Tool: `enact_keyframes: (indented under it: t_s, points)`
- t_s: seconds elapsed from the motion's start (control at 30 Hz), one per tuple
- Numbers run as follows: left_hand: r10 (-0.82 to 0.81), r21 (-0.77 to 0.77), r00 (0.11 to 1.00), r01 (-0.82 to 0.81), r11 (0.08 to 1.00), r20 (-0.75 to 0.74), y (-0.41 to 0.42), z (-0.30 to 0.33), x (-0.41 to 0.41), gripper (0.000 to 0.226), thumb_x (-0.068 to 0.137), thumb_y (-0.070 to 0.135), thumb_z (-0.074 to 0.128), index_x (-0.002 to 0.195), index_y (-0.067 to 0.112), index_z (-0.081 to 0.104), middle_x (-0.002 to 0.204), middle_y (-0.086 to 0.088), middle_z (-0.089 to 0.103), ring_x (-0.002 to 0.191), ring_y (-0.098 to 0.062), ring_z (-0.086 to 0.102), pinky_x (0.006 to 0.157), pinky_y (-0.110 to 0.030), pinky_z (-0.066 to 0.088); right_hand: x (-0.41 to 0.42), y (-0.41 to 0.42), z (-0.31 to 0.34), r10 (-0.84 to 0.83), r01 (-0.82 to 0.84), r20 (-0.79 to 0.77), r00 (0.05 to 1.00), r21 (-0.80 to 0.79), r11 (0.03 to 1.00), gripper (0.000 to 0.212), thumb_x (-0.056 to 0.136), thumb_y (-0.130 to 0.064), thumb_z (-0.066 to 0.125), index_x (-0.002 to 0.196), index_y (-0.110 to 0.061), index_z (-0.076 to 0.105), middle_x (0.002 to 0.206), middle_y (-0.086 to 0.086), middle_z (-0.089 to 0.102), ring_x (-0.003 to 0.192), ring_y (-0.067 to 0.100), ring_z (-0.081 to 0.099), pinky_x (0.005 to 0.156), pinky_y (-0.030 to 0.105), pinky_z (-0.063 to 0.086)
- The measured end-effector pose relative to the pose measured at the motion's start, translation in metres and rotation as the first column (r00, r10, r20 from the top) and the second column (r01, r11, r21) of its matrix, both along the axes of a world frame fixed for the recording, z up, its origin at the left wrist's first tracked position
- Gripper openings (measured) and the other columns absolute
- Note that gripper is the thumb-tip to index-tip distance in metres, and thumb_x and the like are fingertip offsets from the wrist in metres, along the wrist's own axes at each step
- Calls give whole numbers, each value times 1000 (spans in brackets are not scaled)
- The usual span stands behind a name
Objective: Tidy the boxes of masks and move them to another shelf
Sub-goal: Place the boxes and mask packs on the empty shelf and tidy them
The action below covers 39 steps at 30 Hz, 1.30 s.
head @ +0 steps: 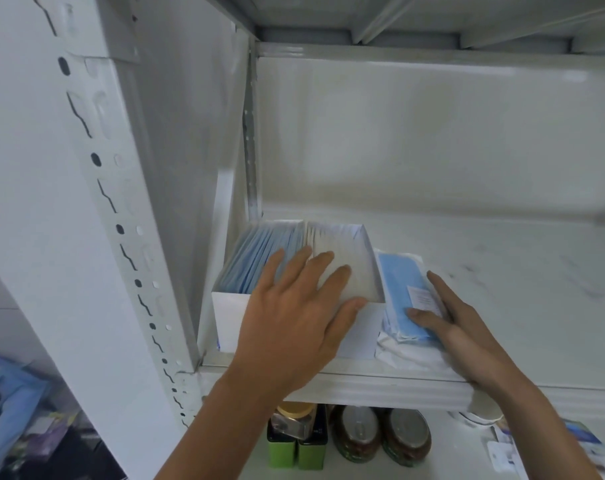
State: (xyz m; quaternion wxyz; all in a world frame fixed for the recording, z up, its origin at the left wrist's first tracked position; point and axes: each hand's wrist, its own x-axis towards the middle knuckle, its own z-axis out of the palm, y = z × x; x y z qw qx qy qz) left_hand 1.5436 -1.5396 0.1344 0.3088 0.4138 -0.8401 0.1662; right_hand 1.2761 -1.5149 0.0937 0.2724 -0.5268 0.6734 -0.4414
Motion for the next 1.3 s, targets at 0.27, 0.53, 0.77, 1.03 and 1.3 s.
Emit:
enact_keyframes:
  t_s: [0.27, 0.53, 0.77, 1.03, 1.3]
  points:
    - [74, -94, 996, -79, 992, -56, -4, -26, 13, 47, 105, 48, 39, 136, 18, 59, 137, -8, 64, 133, -31, 53, 115, -53, 35, 5, 8, 0, -74, 63, -72, 995, -139, 988, 56, 91, -43, 69, 143, -39, 51, 144, -22, 47, 125, -4, 42, 92, 11, 32]
    - [31, -94, 999, -33, 995, -28, -7, -31, 17, 45, 105, 46, 41, 138, 22, 58, 139, -6, 63, 133, -27, 52, 117, -47, 31, 11, 5, 4, -76, 46, -214, 974, -141, 989, 42, 94, -31, 66, 135, -25, 60, 125, -32, 51, 117, 6, 50, 98, 16, 37]
    - [28, -62, 1000, -28, 998, -1, -5, -26, 18, 41, 104, 44, 45, 138, 24, 58, 138, -5, 64, 131, -27, 54, 119, -52, 30, 12, 6, 4, -60, 27, -374, 926, -92, 995, 42, 100, -40, 53, 141, -28, 53, 142, -18, 49, 130, 15, 48, 122, 46, 7]
    - [28, 9, 1000, -29, 1000, 13, 2, -17, 19, 44, 105, 46, 40, 137, 24, 60, 138, -5, 64, 131, -26, 55, 117, -51, 33, 17, 7, 18, -8, 72, -727, 686, 58, 996, 45, 102, -48, 28, 142, -34, 41, 156, -7, 40, 149, 31, 22, 114, 67, -7]
    - [111, 153, 986, -129, 980, 124, 10, 3, 15, 71, 102, 63, 9, 145, 26, 52, 149, -6, 56, 142, -31, 45, 120, -59, 28, 54, 4, 43, 11, -16, -716, 698, -1, 1000, 44, 98, -31, 46, 141, -26, 52, 144, -2, 56, 138, 25, 42, 115, 69, 2]
